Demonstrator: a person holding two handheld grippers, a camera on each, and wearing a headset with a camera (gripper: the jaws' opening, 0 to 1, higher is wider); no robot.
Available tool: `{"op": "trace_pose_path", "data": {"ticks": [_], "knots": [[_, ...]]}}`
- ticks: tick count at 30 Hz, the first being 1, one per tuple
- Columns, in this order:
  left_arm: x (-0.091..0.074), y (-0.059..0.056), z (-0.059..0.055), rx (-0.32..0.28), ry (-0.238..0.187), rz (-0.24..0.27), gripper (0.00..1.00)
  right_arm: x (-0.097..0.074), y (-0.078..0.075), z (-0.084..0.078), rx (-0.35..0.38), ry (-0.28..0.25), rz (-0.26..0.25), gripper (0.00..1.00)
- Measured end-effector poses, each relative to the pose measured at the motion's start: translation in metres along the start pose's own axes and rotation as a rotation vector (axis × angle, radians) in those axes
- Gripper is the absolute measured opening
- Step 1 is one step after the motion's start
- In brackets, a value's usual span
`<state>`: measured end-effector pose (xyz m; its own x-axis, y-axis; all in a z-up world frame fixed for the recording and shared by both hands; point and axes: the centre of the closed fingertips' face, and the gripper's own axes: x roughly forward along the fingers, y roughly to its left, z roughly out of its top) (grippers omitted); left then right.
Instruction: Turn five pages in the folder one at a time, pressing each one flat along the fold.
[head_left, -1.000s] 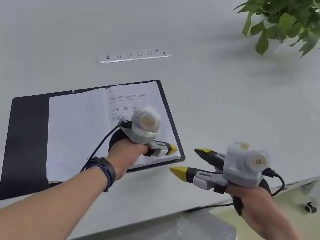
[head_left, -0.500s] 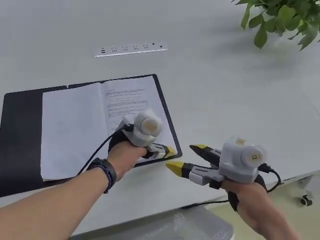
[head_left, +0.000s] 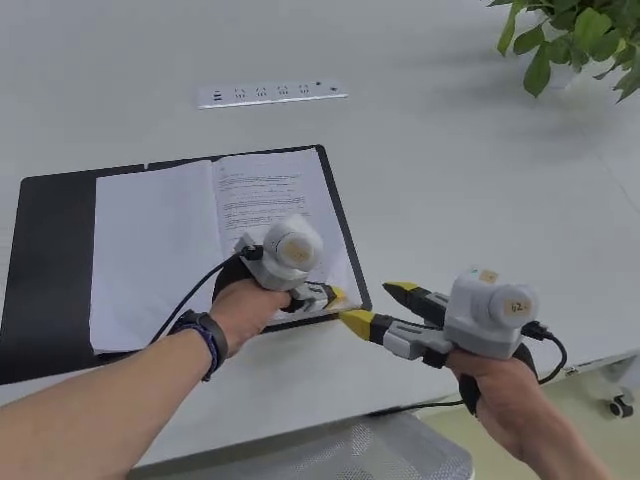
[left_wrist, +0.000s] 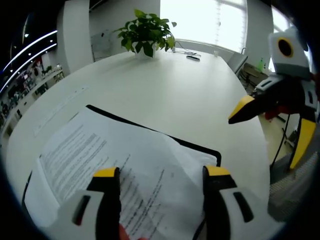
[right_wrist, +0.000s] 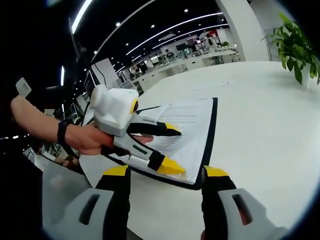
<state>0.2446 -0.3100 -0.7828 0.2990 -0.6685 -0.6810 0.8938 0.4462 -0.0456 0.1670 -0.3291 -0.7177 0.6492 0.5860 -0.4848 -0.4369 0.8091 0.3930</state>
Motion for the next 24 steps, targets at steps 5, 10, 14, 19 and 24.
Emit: {"op": "trace_pose_path", "data": {"ticks": [5,10,14,19,24], "knots": [[-0.001,0.000,0.000,-0.008,-0.004,-0.001,0.66,0.011,-0.010,0.004,-0.008,0.013,-0.007,0.51],[-0.001,0.000,0.000,-0.004,-0.003,-0.004,0.66,0.024,-0.027,0.020,0.024,-0.012,-0.039,0.42],[-0.001,0.000,0.000,-0.005,-0.005,-0.004,0.65,0.036,-0.035,0.031,0.088,-0.049,-0.039,0.37],[-0.001,0.000,0.000,-0.006,-0.010,-0.003,0.65,0.052,-0.045,0.031,0.166,-0.055,-0.048,0.32],[-0.001,0.001,0.000,-0.011,-0.014,-0.005,0.65,0.063,-0.046,0.028,0.185,-0.039,-0.032,0.30]]}}
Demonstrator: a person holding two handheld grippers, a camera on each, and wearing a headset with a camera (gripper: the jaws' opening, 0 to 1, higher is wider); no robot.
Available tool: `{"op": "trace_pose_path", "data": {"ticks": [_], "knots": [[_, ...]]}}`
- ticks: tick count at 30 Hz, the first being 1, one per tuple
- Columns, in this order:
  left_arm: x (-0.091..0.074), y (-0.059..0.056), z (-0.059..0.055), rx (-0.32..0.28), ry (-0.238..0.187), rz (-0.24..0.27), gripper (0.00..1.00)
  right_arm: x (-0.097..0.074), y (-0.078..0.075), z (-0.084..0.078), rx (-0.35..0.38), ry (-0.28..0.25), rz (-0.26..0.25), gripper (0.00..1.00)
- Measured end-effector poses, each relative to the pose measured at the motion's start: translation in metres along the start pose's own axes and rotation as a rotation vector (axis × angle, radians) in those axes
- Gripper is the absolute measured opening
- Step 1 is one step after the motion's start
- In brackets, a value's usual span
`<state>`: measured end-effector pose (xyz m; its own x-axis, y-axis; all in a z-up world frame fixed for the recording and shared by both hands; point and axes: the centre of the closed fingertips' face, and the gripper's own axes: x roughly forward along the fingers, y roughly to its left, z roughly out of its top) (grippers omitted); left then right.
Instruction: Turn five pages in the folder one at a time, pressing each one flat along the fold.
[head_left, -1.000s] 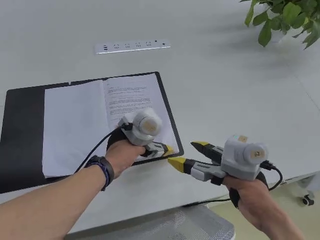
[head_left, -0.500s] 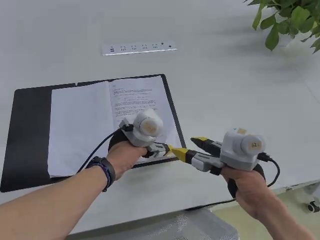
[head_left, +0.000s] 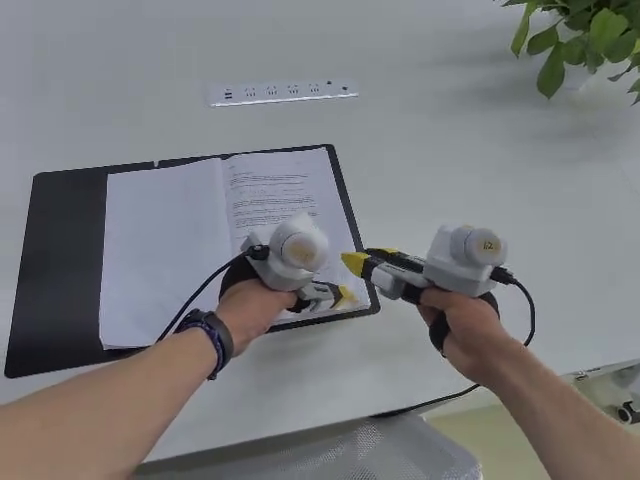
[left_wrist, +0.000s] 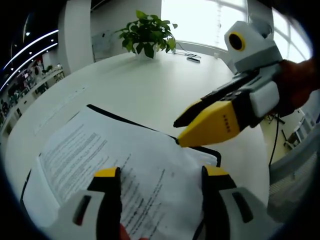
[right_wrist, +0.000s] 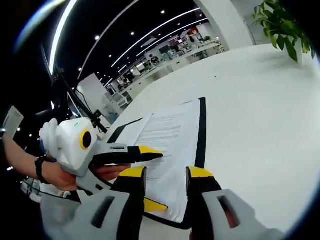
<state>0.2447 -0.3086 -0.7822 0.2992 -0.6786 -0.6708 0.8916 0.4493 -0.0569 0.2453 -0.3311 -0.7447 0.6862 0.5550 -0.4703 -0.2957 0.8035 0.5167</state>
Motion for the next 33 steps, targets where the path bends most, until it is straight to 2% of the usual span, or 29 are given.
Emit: {"op": "trace_pose_path", "data": {"ticks": [6,10,14,16,23,27,33], "knots": [[-0.001,0.000,-0.001,-0.001,-0.001,-0.003,0.65,0.008,0.000,-0.003,0.041,0.010,0.034,0.30],[-0.001,0.000,-0.001,-0.006,-0.003,-0.005,0.65,0.012,-0.004,-0.004,0.062,0.018,0.038,0.27],[-0.002,-0.001,-0.002,-0.007,-0.003,-0.008,0.64,0.014,-0.001,-0.003,0.092,0.015,0.066,0.25],[-0.002,-0.001,-0.002,-0.007,-0.003,-0.008,0.64,0.015,-0.003,-0.007,0.113,0.037,0.066,0.22],[-0.005,-0.002,-0.004,-0.015,0.006,-0.021,0.64,0.009,0.000,-0.011,0.153,0.024,0.087,0.14],[-0.010,-0.004,-0.003,-0.035,0.001,-0.030,0.65,0.006,-0.001,-0.014,0.205,0.025,0.090,0.07],[-0.017,-0.006,-0.003,-0.029,0.002,-0.033,0.65,0.005,0.003,-0.014,0.205,0.032,0.107,0.03]]}}
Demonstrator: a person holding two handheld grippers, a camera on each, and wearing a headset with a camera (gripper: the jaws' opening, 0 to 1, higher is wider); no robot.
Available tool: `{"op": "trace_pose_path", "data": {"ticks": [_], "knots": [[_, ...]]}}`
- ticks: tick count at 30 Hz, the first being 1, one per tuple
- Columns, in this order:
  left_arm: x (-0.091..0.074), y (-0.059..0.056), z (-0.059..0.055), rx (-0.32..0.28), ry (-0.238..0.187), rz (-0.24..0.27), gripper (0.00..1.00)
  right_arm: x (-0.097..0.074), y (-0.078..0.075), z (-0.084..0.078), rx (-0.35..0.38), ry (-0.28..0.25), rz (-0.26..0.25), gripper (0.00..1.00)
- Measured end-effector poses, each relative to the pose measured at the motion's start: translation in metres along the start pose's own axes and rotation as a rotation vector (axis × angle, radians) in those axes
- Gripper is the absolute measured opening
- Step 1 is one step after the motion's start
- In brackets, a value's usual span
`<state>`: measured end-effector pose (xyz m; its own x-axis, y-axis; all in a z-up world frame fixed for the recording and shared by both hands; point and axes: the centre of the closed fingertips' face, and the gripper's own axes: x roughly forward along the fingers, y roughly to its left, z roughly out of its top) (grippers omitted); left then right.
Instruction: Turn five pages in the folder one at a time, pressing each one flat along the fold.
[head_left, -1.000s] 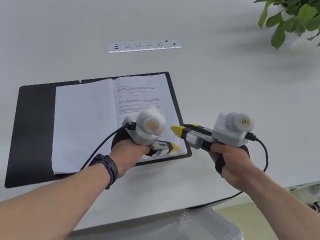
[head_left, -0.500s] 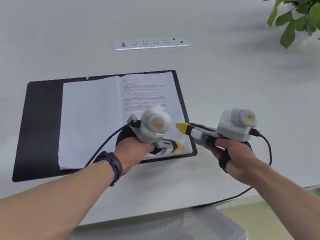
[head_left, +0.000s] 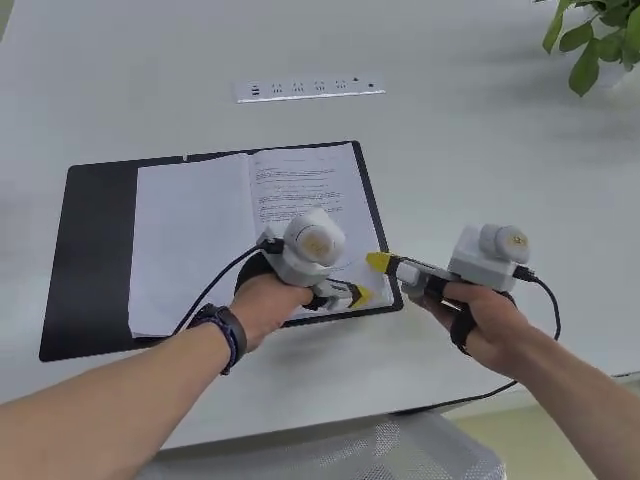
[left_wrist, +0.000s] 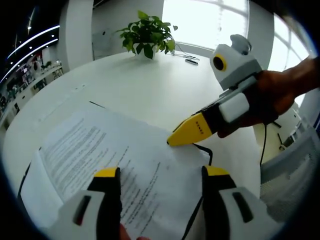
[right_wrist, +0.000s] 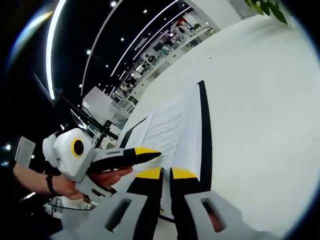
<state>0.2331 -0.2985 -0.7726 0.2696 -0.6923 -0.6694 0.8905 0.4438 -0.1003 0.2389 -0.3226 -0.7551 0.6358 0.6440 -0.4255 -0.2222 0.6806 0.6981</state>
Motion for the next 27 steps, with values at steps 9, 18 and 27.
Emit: {"op": "trace_pose_path", "data": {"ticks": [9,18,27], "knots": [[-0.015,0.000,0.004,0.001,-0.024,0.011,0.68,0.000,0.001,0.003,0.008,0.000,-0.013,0.00],[-0.039,0.012,0.001,-0.008,-0.042,0.040,0.68,0.003,0.014,0.011,0.001,-0.024,-0.006,0.00],[-0.067,0.027,-0.008,-0.039,-0.069,0.079,0.69,0.014,0.035,0.017,0.002,-0.046,0.015,0.00]]}}
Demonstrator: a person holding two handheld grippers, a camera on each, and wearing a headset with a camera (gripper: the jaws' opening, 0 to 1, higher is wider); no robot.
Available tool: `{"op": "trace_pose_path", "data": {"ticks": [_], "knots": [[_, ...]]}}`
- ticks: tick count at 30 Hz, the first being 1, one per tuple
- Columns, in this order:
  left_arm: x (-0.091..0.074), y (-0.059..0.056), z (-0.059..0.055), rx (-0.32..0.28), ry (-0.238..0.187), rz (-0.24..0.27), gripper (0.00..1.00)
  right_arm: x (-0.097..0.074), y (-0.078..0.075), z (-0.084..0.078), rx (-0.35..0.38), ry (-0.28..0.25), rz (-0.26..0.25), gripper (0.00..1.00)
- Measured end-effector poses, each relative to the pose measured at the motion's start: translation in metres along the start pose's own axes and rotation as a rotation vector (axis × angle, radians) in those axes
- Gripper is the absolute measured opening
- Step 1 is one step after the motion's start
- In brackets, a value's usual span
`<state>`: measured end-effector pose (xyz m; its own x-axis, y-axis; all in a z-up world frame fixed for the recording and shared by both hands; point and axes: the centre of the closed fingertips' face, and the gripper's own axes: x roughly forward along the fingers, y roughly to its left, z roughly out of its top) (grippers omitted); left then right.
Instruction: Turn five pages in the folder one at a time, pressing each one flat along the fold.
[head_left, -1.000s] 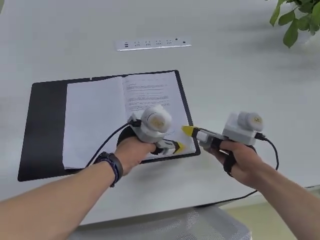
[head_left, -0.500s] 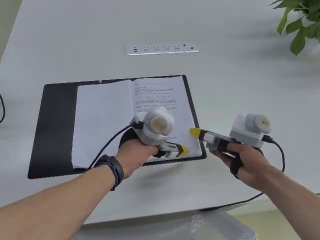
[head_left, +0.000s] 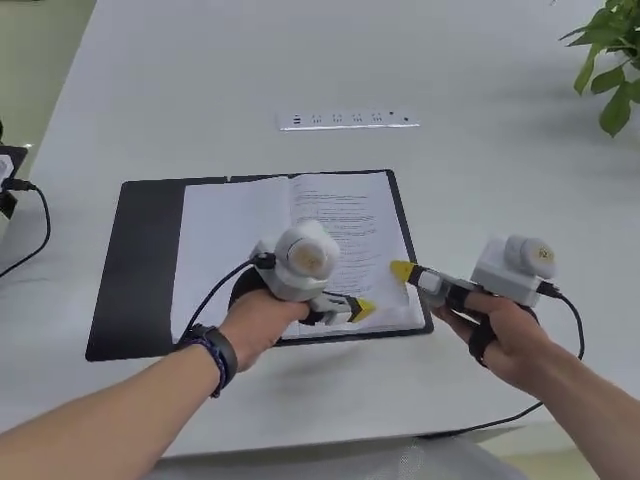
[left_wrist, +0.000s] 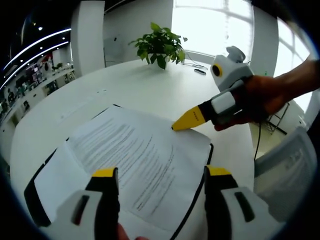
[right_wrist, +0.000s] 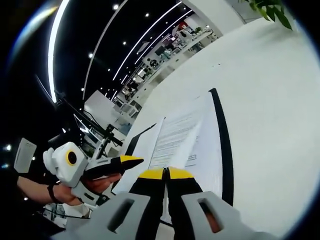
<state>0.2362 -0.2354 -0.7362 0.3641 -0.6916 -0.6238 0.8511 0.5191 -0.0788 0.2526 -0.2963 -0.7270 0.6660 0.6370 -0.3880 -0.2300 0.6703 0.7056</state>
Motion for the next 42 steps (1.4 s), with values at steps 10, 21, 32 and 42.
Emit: {"op": "trace_pose_path", "data": {"ticks": [10,21,32,42], "knots": [[-0.031,0.019,-0.010,-0.027,-0.022,0.046,0.70,0.019,0.033,0.006,-0.036,-0.003,0.047,0.00],[-0.070,0.051,-0.024,-0.086,-0.057,0.116,0.70,0.040,0.070,0.000,-0.064,-0.004,0.091,0.00],[-0.108,0.081,-0.039,-0.163,-0.089,0.186,0.70,0.061,0.110,-0.020,-0.090,0.044,0.143,0.00],[-0.144,0.106,-0.055,-0.193,-0.104,0.255,0.72,0.078,0.133,-0.025,-0.101,0.073,0.190,0.00]]}}
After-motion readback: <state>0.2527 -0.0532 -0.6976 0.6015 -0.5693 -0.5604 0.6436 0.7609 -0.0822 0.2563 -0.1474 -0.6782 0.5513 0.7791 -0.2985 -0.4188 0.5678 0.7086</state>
